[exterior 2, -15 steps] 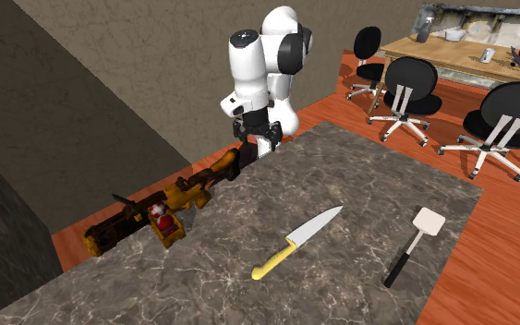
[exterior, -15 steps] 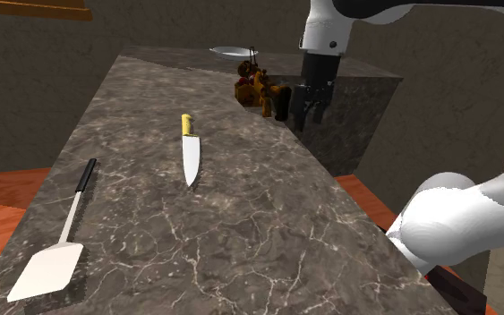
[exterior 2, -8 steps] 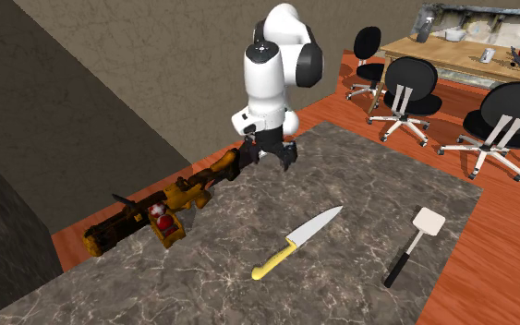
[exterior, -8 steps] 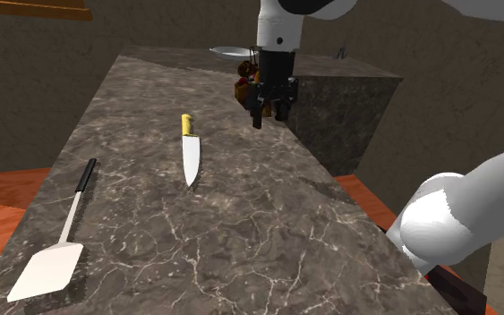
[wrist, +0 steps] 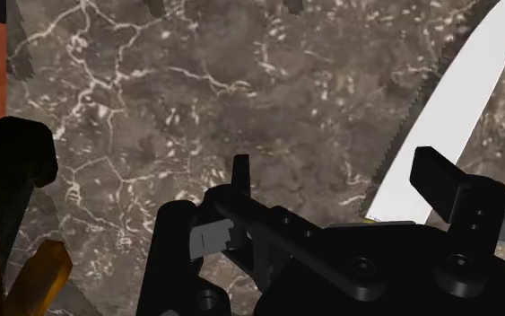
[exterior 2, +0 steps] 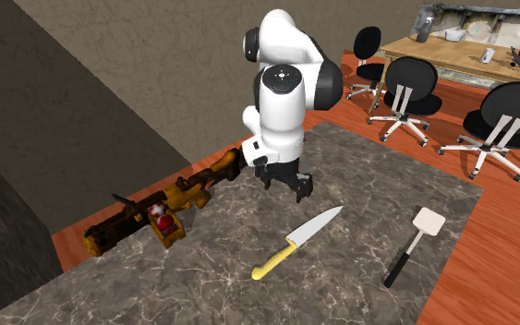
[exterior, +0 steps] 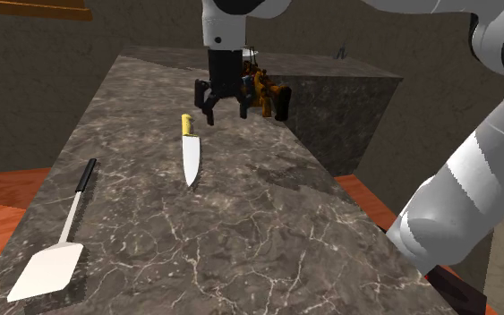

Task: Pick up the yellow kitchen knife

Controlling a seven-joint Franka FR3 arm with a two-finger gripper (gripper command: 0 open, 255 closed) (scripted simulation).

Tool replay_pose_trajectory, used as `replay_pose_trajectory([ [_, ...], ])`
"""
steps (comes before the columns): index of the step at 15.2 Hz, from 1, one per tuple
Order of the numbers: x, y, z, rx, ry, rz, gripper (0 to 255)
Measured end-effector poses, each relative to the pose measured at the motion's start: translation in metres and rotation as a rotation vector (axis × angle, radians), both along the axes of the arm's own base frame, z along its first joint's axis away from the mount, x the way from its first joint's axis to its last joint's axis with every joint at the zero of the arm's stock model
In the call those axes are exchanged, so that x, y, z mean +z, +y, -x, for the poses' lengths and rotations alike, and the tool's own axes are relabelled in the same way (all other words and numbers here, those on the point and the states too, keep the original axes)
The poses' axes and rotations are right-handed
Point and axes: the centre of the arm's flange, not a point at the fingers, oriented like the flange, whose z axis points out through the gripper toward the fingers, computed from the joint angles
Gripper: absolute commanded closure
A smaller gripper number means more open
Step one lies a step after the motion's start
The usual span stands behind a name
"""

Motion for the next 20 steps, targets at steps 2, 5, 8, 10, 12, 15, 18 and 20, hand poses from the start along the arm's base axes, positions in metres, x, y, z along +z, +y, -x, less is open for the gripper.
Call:
replay_pose_trajectory([
  [2, -0.006, 0.013, -0.023, -0.031, 0.006, 0.011, 0],
  [5, -0.012, 0.033, -0.061, -0.078, 0.016, 0.027, 0],
  [8, -0.018, 0.051, -0.098, -0.124, 0.025, 0.043, 0],
  [10, -0.023, 0.059, -0.109, -0.144, 0.029, 0.05, 0],
  [12, -0.032, 0.061, -0.112, -0.15, 0.03, 0.052, 0],
  [15, -0.048, 0.062, -0.116, -0.152, 0.03, 0.053, 0],
  [18, -0.059, 0.062, -0.115, -0.152, 0.03, 0.053, 255],
  [20, -0.06, 0.062, -0.115, -0.153, 0.03, 0.053, 255],
])
